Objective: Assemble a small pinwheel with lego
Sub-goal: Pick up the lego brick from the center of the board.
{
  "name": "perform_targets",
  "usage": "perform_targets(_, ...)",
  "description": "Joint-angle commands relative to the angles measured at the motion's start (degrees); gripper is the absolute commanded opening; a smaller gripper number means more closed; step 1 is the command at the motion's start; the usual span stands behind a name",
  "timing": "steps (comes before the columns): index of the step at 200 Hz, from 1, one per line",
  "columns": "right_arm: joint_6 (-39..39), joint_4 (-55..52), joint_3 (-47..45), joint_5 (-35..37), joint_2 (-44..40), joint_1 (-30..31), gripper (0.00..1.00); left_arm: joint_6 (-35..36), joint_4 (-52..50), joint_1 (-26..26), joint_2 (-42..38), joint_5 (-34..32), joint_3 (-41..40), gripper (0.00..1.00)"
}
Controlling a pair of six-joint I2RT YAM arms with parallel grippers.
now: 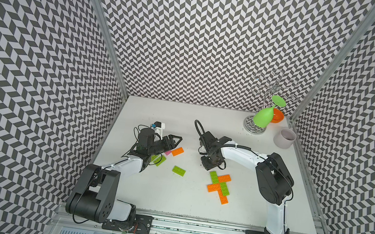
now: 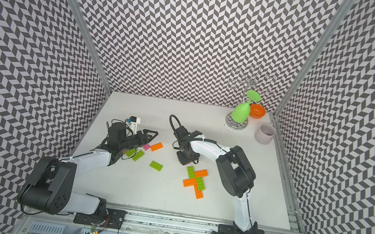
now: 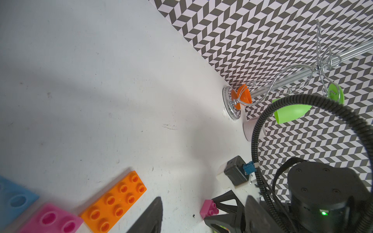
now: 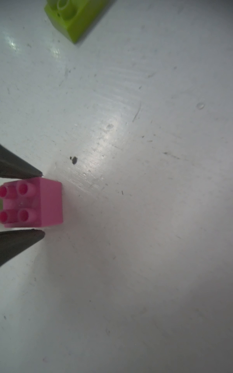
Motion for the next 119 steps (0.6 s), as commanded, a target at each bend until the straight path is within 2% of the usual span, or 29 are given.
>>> perform_targets(1,-0.3,-0.3,1.3,0.5,0.5,0.3,0.38,0.3,1.0,0.5,-1.1,0.7,0.7,0.65)
perform_targets(48,0.6,0.0,1.5,0.0,-1.4,0.3,0.32,0.9,-0.5,0.4,-3.3,0.0,0.0,0.65)
perform_targets(68,1.9,0.5,0.7,1.2,-4.6,0.2,0.31,2.5,-3.5,-1.3,-6.0,-1.6,-0.2,0.65)
perform_targets(95,4.9,0.7,-3.6,2.9,-11.8,0.1,0.29,6.1,-9.8,-9.4,-10.3,-8.0,-1.4,0.65)
perform_targets(119,8.1,0.2,-10.2,1.4,-19.0,0.1,0.28,5.9,-10.8,-18.3,-13.5,-13.7,-4.9,0.65)
